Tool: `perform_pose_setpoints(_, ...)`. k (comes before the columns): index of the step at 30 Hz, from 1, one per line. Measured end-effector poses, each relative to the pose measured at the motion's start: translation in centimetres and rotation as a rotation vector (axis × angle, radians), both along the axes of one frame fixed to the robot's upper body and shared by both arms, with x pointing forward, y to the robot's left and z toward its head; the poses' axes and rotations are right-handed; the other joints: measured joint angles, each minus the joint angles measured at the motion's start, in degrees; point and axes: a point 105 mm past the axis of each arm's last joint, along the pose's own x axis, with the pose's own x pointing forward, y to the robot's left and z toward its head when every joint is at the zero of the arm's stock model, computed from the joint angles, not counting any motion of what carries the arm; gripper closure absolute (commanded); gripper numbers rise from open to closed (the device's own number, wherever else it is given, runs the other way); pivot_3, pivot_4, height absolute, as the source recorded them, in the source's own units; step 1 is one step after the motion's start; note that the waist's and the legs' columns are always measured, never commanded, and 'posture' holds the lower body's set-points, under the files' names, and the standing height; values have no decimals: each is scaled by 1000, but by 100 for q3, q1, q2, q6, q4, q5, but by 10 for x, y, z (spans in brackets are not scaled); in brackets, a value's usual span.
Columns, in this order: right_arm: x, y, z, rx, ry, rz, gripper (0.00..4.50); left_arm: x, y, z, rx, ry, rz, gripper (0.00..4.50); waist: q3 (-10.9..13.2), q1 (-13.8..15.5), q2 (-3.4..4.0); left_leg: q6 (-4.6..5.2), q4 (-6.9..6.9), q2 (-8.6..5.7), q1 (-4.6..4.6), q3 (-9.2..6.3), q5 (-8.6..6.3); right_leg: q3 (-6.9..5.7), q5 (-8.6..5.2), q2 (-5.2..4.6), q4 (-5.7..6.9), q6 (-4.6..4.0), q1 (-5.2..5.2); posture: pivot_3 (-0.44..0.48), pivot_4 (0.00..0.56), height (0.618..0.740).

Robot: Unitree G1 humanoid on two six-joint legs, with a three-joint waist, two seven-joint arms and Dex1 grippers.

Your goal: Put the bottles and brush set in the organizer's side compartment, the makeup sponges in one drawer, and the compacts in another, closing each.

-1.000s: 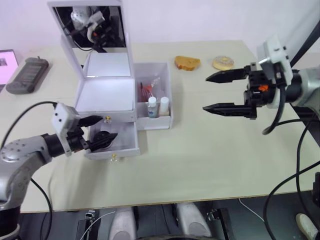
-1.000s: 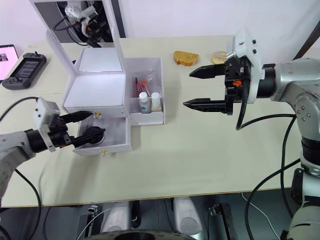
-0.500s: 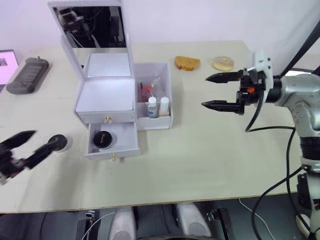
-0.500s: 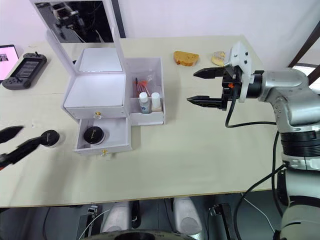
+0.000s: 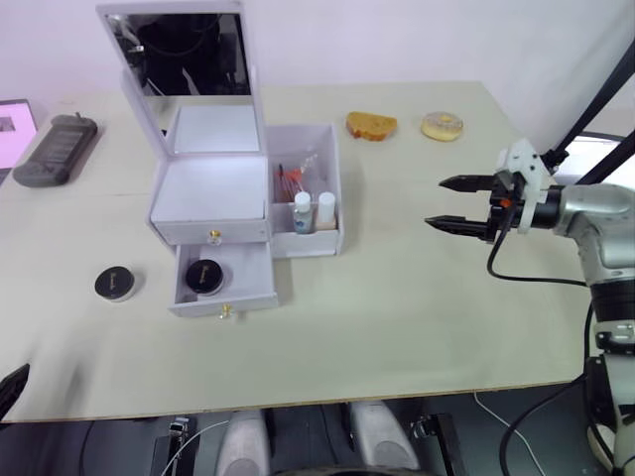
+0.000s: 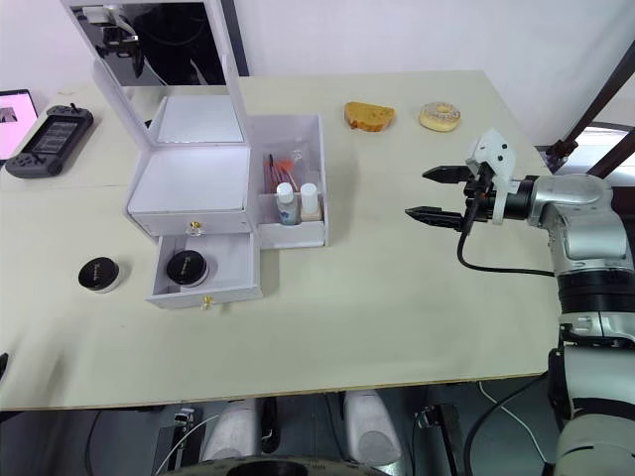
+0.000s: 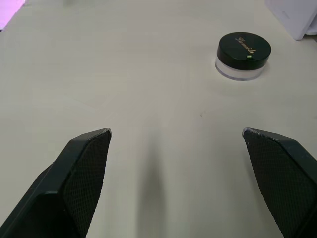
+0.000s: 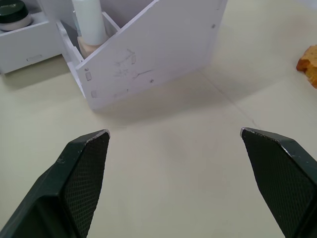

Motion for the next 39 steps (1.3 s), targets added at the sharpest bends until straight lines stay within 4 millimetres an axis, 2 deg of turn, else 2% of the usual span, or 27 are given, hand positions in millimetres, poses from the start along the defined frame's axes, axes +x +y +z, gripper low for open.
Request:
perform_pose_setpoints(4, -4, 2, 2, 6, 1, 4, 0, 0, 3, -2, 6, 5, -12, 30, 0, -10, 1, 0, -5, 0, -2, 5, 0, 3, 0, -2, -2, 0, -3, 0, 150, 740)
perform_pose_setpoints(8, -13, 11, 15, -1, -9, 53, 0, 1, 4, -4, 8, 5, -13, 30, 0, -19, 1, 0, -6, 1, -1, 4, 0, 3, 0, -1, 1, 0, -5, 0, 150, 740)
perform_pose_setpoints(15, -40, 60, 40, 34, -9, 279, 0, 39, -23, 0, 27, -50, -121, 30, 0, 6, 1, 0, -5, 0, -1, 4, 0, 3, 0, -6, 0, 0, -1, 0, 150, 740)
perform_pose_setpoints(18, -54, 87, 52, 52, -26, 378, 0, 58, -40, -13, 16, -38, -151, 30, -2, 3, 0, 0, -6, 1, -4, 3, 0, 3, 0, -1, 0, 1, -4, 0, 150, 740)
perform_pose_setpoints(22, -63, 100, 62, 53, -35, 411, 0, 80, -55, -23, -3, -40, -169, 30, -2, 20, 0, 0, -3, 0, -6, 2, 0, 1, 1, 0, 5, 2, -4, 0, 150, 740)
perform_pose_setpoints(28, -76, 112, 70, 56, -18, 446, 0, 107, -65, -35, -38, -49, -167, 30, -4, 20, -2, 1, -1, 0, -7, 1, 1, 1, 2, 2, 5, 3, -2, 0, 150, 740)
perform_pose_setpoints(34, -84, 106, 76, 52, -11, 430, 0, 127, -67, -37, -48, -70, -159, 30, -5, 50, -2, 2, 2, 0, -4, -4, 1, -2, 3, 4, 12, 5, 1, 0, 150, 740)
perform_pose_setpoints(39, -82, 106, 77, 58, -11, 413, 0, 142, -71, -35, -60, -97, -157, 30, -5, 155, -1, 2, 2, 0, 4, -4, 1, -1, 3, 6, 15, 5, 5, 0, 150, 740)
